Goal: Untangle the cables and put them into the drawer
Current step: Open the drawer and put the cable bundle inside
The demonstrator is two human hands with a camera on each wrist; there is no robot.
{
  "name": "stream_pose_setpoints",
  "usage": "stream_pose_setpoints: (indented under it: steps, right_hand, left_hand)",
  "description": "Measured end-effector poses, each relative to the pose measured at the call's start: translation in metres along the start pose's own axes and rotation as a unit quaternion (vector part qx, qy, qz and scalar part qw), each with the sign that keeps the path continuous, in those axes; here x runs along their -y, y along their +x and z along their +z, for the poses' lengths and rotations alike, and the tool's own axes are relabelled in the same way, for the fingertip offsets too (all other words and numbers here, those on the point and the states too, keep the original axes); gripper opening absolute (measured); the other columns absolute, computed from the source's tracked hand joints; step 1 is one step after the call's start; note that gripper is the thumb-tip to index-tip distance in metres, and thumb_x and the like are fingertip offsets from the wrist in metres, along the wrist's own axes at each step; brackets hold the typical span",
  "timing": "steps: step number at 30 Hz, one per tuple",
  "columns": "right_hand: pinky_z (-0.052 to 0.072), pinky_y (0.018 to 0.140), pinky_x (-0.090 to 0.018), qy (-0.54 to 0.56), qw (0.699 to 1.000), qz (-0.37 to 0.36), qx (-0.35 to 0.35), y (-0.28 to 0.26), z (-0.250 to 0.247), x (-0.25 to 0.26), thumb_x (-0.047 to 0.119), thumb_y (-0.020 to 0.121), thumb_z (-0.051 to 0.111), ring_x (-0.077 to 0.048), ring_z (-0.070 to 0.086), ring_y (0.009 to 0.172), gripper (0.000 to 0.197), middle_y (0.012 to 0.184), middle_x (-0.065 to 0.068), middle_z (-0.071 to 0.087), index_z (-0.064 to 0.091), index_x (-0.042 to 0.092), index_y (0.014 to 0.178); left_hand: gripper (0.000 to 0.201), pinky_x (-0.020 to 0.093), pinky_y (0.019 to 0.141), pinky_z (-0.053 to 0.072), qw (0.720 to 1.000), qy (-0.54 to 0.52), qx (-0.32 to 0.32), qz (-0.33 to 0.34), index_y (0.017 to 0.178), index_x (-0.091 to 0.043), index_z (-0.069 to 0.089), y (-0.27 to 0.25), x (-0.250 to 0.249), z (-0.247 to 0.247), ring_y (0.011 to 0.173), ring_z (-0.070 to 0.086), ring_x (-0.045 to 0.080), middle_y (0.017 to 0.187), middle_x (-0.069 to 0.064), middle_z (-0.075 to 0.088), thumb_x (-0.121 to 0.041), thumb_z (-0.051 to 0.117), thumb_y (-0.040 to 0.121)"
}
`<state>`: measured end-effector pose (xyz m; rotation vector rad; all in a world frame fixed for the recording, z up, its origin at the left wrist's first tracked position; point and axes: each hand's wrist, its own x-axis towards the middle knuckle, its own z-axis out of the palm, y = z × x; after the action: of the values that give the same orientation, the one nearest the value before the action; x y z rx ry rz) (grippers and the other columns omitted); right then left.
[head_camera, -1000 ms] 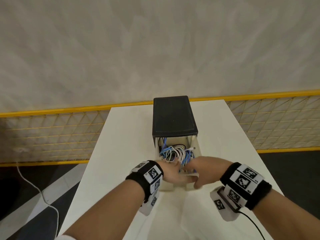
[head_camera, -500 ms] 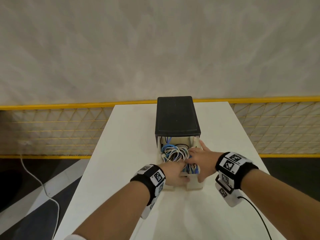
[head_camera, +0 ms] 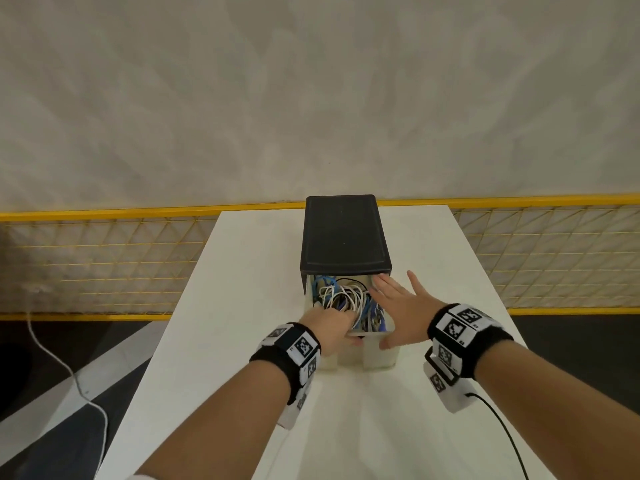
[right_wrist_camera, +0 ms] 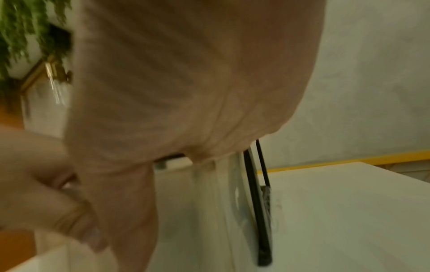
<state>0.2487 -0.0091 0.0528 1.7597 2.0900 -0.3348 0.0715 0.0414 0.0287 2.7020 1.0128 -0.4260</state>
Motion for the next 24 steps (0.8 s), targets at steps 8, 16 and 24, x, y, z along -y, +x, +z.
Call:
stream_pose_setpoints:
  steps: [8, 16, 24]
  right_hand:
    - [0.010, 0.116, -0.044, 0.037, 0.981, -0.089, -0.170, -0.010, 0.003, 0.000, 0.056, 0.071, 0.064, -0.017, 0.042, 0.120, 0.036, 0.119, 0.006, 0.054, 0.068, 0.032, 0.099]
    - [0.045, 0.087, -0.036, 0.120, 0.963, -0.058, -0.235, 0.008, 0.011, 0.012, 0.034, 0.079, 0.066, -0.020, 0.053, 0.089, 0.018, 0.091, 0.001, 0.062, 0.066, 0.018, 0.088]
    - [0.005, 0.119, -0.047, 0.060, 0.969, 0.024, -0.240, 0.045, -0.001, -0.008, 0.047, 0.079, 0.066, -0.019, 0.029, 0.139, 0.084, 0.149, 0.002, 0.031, 0.025, 0.022, 0.148]
  left_hand:
    - [0.032, 0.033, 0.083, 0.041, 0.998, -0.064, 0.014, 0.010, 0.126, -0.017, 0.061, -0.012, -0.006, 0.000, 0.107, 0.060, 0.031, 0.117, 0.010, 0.065, -0.034, 0.048, 0.102]
    - [0.026, 0.033, 0.084, 0.043, 0.991, -0.033, -0.126, -0.038, 0.120, -0.021, 0.060, -0.015, 0.013, -0.004, 0.104, 0.061, 0.027, 0.112, 0.005, 0.065, -0.033, 0.058, 0.096]
    - [0.095, 0.043, 0.123, 0.013, 0.961, -0.072, -0.222, -0.152, 0.157, -0.020, 0.007, 0.002, 0.051, -0.010, 0.152, 0.010, 0.025, 0.163, 0.004, 0.015, -0.038, 0.070, 0.088]
